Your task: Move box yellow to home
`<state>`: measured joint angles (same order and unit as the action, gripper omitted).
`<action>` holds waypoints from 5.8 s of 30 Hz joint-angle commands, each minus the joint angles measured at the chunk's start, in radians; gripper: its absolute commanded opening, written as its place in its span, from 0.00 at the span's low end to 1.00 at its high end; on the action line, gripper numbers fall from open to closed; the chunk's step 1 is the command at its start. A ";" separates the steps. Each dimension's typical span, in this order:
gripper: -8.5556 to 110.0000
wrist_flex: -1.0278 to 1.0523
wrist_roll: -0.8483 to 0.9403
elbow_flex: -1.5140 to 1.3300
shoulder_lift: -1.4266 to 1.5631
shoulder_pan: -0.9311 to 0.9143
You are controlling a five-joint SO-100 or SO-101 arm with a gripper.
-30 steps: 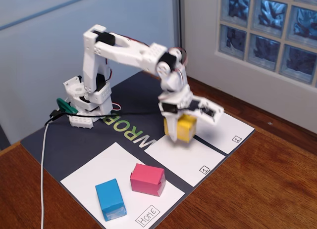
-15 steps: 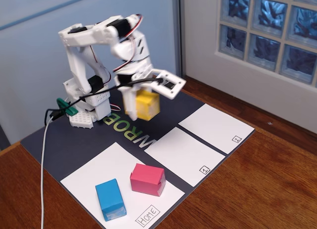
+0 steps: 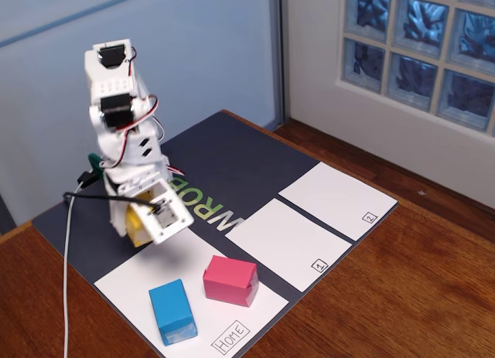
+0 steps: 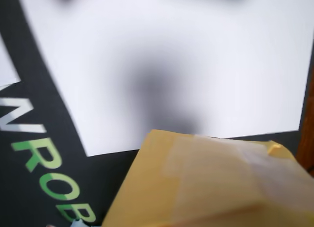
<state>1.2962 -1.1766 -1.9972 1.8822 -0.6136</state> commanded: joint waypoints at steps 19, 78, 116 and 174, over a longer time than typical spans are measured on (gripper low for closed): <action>0.07 -0.451 0.009 -0.098 -0.193 0.055; 0.40 -0.778 0.032 -0.563 0.132 0.175; 0.12 -0.529 0.009 -0.703 1.121 0.442; 0.07 0.156 -0.291 -1.043 1.457 0.598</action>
<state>1.3913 -1.4650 -3.0388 3.2873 -0.0261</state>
